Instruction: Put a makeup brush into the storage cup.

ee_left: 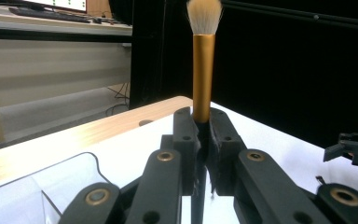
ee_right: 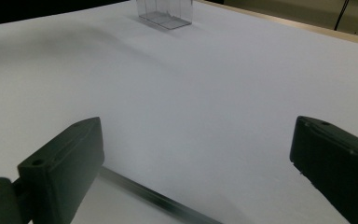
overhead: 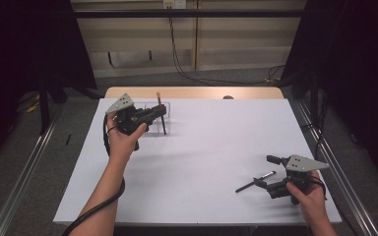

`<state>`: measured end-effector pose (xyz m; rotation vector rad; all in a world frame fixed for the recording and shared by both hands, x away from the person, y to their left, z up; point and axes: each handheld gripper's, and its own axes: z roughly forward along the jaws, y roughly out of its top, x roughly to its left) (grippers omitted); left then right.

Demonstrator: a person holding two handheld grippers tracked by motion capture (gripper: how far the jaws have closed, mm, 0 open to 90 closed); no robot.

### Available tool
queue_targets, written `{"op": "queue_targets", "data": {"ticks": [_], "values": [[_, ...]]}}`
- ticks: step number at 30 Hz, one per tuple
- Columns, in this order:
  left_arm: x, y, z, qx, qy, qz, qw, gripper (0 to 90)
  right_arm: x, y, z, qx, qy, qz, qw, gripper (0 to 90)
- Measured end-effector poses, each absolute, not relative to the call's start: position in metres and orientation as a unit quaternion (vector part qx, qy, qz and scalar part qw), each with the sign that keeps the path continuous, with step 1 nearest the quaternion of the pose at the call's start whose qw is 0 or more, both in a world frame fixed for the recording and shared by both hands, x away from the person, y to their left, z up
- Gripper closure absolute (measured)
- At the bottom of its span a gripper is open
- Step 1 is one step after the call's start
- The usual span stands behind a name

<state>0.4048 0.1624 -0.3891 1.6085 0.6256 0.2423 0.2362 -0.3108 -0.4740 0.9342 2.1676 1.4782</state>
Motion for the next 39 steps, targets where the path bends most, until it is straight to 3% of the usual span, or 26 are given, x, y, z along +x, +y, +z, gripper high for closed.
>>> {"op": "queue_targets", "data": {"ticks": [39], "values": [[0.431,0.165,-0.367,0.700,0.292,0.146,0.635,83.3,0.234,-0.315,-0.474,0.332,0.763,0.524,0.179,2.7]]}}
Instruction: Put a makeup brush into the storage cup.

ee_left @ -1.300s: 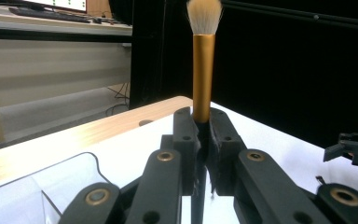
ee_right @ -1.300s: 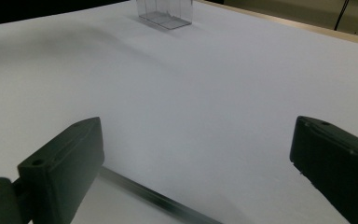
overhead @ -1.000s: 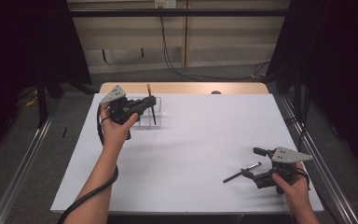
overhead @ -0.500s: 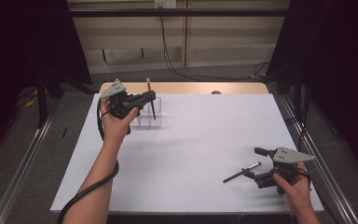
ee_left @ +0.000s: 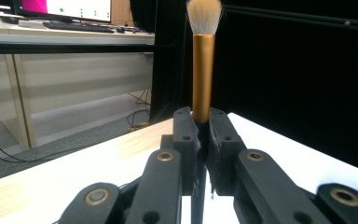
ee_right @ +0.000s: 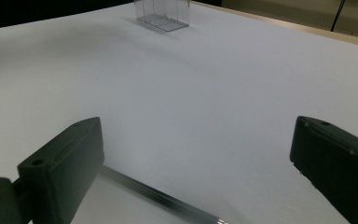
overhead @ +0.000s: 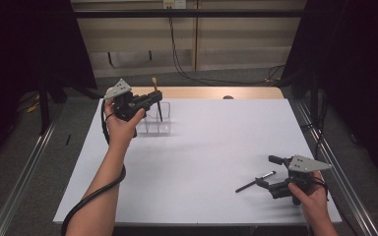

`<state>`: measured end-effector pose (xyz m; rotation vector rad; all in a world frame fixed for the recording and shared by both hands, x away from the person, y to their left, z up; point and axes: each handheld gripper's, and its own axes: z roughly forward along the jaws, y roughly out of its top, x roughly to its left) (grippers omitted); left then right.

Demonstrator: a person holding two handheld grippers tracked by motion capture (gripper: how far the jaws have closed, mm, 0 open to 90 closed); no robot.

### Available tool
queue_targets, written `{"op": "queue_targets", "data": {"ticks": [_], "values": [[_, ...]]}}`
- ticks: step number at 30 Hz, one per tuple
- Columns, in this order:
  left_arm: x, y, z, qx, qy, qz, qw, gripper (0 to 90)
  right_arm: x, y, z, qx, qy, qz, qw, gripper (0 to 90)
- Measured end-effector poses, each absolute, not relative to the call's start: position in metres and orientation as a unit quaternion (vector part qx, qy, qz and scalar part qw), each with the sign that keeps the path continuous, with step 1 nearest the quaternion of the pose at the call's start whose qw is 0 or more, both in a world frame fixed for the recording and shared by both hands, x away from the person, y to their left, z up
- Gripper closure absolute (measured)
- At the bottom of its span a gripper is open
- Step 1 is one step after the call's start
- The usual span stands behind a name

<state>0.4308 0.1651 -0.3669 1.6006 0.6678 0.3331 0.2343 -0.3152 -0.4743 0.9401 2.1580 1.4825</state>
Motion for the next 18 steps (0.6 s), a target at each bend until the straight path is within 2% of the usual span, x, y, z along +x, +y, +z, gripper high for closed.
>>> {"op": "queue_targets", "data": {"ticks": [18], "values": [[0.444,0.164,-0.357,0.694,0.298,0.162,0.636,83.2,0.233,-0.317,-0.475,0.334,0.763,0.525,0.177,2.6]]}}
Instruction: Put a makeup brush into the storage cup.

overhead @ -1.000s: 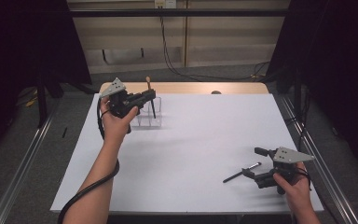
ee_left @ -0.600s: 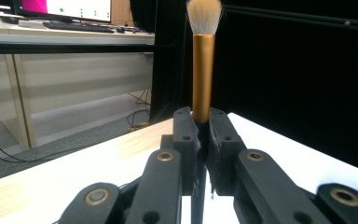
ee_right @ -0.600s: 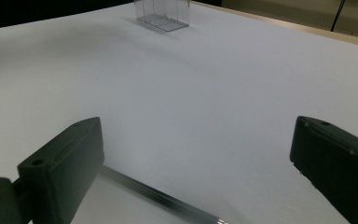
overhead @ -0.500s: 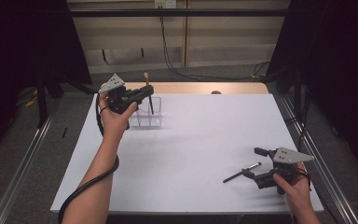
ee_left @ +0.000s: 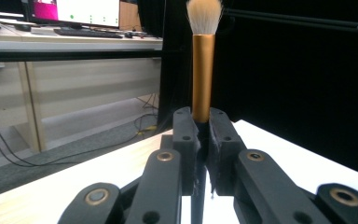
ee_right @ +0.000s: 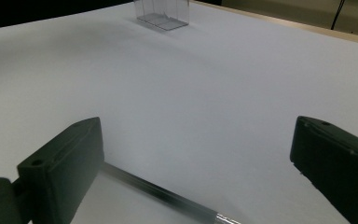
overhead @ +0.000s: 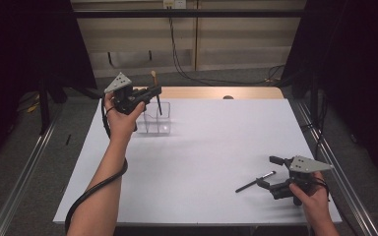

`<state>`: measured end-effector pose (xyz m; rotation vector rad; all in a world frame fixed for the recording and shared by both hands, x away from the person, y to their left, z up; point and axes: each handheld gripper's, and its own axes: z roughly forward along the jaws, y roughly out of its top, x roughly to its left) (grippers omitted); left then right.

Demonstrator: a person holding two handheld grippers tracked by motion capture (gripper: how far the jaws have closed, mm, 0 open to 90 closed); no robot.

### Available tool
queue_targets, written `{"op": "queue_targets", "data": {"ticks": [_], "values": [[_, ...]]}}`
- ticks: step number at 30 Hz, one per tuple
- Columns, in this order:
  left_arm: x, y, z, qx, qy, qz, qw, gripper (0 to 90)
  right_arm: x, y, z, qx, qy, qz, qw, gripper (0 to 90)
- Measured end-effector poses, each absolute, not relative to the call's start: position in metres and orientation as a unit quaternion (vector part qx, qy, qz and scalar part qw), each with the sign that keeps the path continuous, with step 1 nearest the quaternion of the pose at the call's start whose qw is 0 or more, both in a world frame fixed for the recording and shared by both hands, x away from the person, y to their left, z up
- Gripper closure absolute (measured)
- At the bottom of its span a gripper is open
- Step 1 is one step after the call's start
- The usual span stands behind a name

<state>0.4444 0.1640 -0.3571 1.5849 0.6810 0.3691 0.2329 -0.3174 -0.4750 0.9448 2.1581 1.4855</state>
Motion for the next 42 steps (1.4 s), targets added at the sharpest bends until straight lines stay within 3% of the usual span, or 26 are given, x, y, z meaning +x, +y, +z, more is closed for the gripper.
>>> {"op": "queue_targets", "data": {"ticks": [42], "values": [[0.462,0.156,-0.378,0.702,0.314,0.201,0.606,83.2,0.232,-0.316,-0.475,0.330,0.763,0.528,0.176,2.6]]}}
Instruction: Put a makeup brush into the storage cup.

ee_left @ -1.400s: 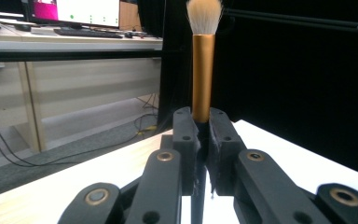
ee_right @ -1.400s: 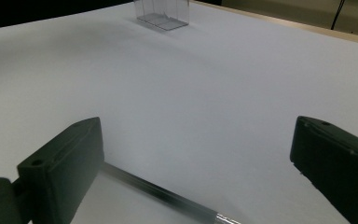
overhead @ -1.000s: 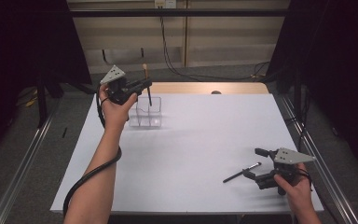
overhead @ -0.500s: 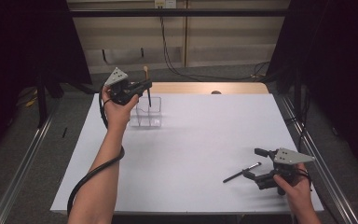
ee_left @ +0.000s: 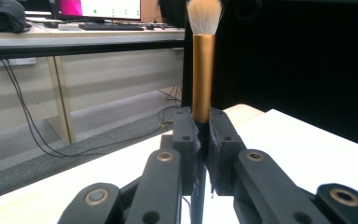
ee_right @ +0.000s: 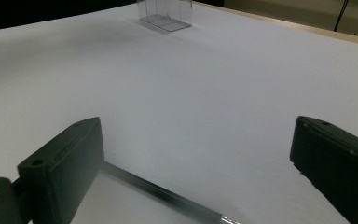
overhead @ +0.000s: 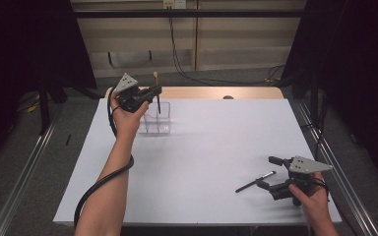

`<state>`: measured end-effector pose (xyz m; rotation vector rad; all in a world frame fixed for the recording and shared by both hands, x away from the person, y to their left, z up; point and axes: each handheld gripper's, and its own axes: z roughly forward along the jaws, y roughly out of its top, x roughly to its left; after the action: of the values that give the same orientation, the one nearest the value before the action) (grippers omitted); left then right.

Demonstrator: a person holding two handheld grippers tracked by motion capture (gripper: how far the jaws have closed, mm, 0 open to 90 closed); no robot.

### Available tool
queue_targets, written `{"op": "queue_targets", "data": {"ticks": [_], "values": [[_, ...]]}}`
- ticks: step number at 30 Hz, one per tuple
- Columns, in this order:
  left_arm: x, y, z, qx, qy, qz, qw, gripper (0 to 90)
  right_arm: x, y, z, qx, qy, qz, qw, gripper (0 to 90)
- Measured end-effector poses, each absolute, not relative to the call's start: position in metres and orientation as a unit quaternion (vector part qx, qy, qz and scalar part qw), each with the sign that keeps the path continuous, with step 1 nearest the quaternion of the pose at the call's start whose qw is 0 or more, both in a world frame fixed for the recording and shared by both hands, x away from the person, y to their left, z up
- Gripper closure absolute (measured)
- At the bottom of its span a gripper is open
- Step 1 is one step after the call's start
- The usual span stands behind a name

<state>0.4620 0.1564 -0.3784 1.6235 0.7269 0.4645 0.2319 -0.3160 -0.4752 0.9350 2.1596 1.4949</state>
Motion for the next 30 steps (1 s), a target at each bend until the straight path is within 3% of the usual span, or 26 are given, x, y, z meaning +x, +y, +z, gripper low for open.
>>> {"op": "queue_targets", "data": {"ticks": [30], "values": [[0.464,0.153,-0.399,0.700,0.327,0.200,0.603,83.0,0.232,-0.315,-0.476,0.325,0.766,0.527,0.174,2.6]]}}
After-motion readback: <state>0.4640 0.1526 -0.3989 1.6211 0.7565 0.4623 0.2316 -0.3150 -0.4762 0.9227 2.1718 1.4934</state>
